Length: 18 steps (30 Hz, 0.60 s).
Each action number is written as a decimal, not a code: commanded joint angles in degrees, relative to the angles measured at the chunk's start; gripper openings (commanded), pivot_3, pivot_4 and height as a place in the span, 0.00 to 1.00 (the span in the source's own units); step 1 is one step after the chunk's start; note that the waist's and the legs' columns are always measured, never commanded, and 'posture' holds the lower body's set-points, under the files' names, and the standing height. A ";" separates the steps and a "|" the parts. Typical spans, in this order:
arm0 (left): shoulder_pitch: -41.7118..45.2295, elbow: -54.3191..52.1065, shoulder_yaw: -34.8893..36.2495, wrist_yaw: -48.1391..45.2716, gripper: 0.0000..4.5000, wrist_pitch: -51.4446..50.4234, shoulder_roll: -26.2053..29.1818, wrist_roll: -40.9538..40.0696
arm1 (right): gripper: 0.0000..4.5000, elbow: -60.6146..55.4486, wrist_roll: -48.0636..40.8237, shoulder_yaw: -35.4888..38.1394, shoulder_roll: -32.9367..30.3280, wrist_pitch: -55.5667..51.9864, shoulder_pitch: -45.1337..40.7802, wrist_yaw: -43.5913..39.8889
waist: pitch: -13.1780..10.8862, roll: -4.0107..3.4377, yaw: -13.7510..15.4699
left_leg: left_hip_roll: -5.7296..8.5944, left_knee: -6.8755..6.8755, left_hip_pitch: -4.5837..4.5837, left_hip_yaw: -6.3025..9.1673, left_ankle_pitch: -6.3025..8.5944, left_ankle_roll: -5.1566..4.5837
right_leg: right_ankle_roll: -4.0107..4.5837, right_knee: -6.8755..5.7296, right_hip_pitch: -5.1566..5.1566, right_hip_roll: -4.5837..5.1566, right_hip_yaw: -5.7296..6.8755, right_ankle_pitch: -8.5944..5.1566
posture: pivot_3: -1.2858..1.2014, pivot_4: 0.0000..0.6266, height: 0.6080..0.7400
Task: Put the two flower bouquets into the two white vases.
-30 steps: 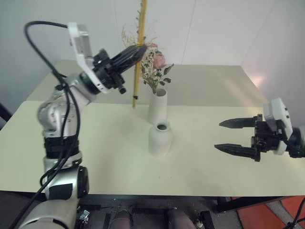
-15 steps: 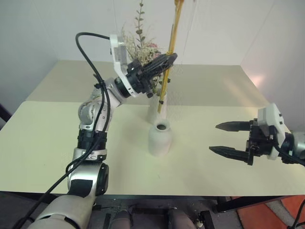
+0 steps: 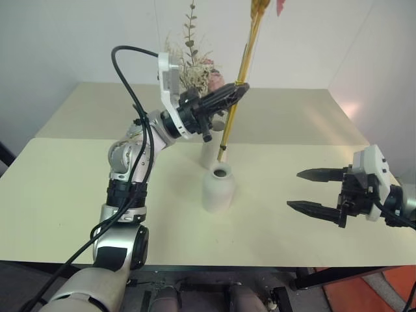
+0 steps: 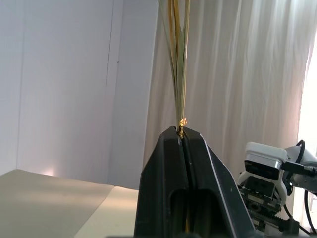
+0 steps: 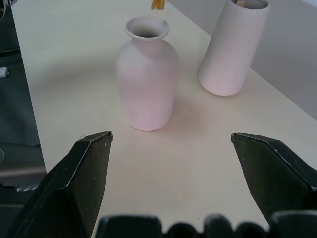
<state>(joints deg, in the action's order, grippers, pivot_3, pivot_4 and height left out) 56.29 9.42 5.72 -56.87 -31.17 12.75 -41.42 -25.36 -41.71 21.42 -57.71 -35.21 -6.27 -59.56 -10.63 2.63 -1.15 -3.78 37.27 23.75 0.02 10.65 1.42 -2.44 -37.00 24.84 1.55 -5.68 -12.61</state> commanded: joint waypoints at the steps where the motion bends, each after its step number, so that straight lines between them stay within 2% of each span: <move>1: -0.23 -2.96 -0.60 -0.06 0.00 0.05 -0.47 -0.76 | 1.00 -0.94 -0.04 1.06 -0.02 0.93 -0.78 0.28 | 0.00 0.00 0.00 | 0.00 0.00 0.00 0.00 0.00 0.00 | 0.00 0.00 0.00 0.00 0.00 0.00 | 0.52 0.24 1.00; 14: -3.41 -2.60 -4.89 -1.54 0.00 1.14 0.42 2.98 | 1.00 -2.20 0.85 1.56 0.03 1.22 1.17 0.97 | 0.00 0.00 0.01 | 0.00 0.00 0.00 0.00 0.00 0.00 | 0.00 0.00 0.00 0.00 0.00 0.00 | 0.52 0.24 1.00; 15: -3.95 -3.15 -5.19 -1.66 0.10 0.98 0.86 3.27 | 1.00 -2.30 0.90 1.60 0.06 1.23 1.30 1.02 | 0.00 0.00 -0.02 | 0.00 0.00 0.00 0.00 0.00 0.00 | 0.00 0.01 0.00 0.00 0.00 0.00 | 0.52 0.24 1.00; 18: -5.41 -4.61 -5.52 -2.19 0.29 0.79 2.26 3.68 | 1.00 -2.60 0.88 1.75 0.26 1.14 1.55 1.29 | 0.00 0.00 -0.12 | -0.01 -0.01 -0.01 0.00 0.00 0.00 | 0.00 0.00 0.00 0.00 0.00 0.00 | 0.52 0.24 1.00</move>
<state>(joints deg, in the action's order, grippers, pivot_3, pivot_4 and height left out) 50.83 7.82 0.16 -58.31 -30.96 14.13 -38.17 -26.63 -40.78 21.31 -57.55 -35.15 -4.62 -58.58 -10.63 2.63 -1.28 -3.79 37.27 23.75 0.02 10.65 1.42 -2.44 -37.00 24.84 1.55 -5.69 -12.61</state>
